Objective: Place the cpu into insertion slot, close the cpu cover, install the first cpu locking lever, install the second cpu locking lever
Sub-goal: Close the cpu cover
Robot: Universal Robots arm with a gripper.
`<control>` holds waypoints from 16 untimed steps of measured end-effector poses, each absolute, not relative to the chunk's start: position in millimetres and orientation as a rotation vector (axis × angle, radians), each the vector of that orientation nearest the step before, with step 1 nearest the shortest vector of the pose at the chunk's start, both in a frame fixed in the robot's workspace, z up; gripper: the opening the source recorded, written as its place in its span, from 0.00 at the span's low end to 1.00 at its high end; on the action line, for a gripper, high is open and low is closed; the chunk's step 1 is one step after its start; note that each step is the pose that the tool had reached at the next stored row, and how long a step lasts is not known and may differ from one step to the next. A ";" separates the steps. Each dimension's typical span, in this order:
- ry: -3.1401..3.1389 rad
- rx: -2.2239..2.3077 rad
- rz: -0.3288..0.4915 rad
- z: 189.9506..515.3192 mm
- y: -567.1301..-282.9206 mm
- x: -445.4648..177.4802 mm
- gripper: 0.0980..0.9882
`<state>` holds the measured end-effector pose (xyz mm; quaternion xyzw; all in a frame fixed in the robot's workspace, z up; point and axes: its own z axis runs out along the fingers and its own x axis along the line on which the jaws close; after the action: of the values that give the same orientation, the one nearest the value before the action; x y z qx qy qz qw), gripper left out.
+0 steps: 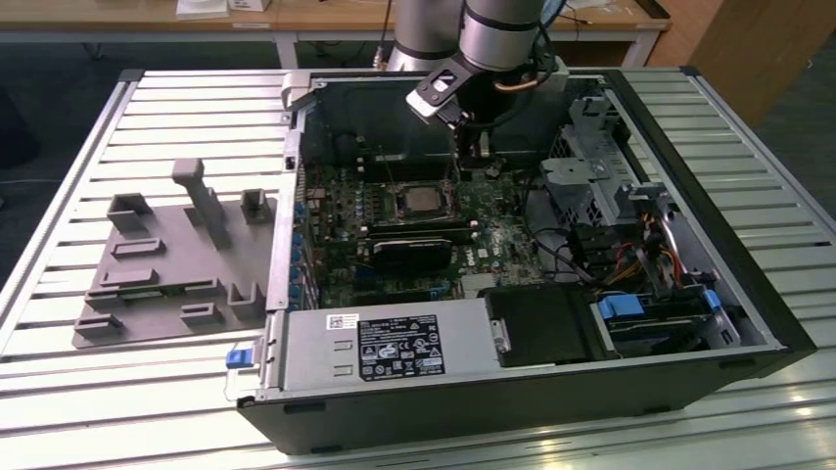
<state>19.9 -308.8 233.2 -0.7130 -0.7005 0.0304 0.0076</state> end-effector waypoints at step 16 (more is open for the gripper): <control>-2.206 -2.246 0.059 232.8 -308.3 -2.8 0.00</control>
<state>-2.8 -308.3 232.8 -0.7133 -0.7006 0.0188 -0.0036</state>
